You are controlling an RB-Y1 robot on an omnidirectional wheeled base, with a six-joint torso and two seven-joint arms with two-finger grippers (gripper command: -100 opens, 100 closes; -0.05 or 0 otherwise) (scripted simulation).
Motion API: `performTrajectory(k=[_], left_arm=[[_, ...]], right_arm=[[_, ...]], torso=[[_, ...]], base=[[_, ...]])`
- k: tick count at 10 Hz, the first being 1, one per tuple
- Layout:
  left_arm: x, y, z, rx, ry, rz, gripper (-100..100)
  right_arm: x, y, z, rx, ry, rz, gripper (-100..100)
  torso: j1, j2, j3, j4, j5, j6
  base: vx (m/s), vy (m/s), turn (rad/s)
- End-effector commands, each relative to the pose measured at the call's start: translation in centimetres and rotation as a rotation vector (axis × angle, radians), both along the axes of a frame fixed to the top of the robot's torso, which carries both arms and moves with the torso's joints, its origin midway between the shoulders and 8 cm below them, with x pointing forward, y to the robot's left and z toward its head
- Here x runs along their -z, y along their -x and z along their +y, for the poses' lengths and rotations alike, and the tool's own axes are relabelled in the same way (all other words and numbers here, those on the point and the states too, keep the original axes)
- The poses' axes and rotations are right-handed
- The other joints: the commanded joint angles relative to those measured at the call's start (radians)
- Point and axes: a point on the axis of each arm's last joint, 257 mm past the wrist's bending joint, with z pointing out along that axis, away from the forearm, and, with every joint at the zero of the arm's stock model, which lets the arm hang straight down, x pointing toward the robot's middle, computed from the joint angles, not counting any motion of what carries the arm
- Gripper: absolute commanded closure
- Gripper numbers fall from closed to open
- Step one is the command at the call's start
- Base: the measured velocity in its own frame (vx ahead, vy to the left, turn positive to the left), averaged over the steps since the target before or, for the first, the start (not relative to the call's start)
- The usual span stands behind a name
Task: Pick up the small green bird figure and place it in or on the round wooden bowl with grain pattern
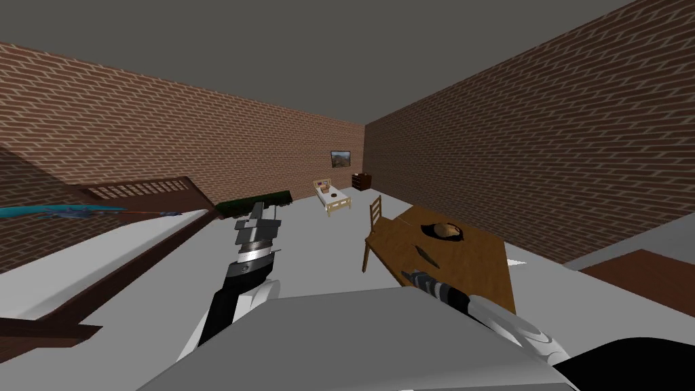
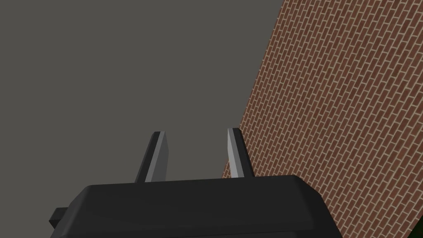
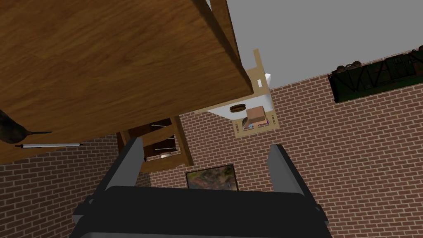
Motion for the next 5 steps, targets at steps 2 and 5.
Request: performTrajectory(k=[2,5], left_arm=[[0.0,0.0,0.0,0.000,0.000,0.000,0],[0.0,0.0,0.0,0.000,0.000,0.000,0]], right_arm=[[1.7,2.4,-3.6,0.009,0.087,0.070,-100],[3.5,6.7,-10.0,0.030,0.218,0.179,-100]], torso=[[0.000,0.000,0.000,0.000,0.000,-0.001],[0.000,-0.001,0.000,0.000,0.000,0.000]], base=[[0.042,-0.019,0.222],[0.051,-0.021,0.254]])
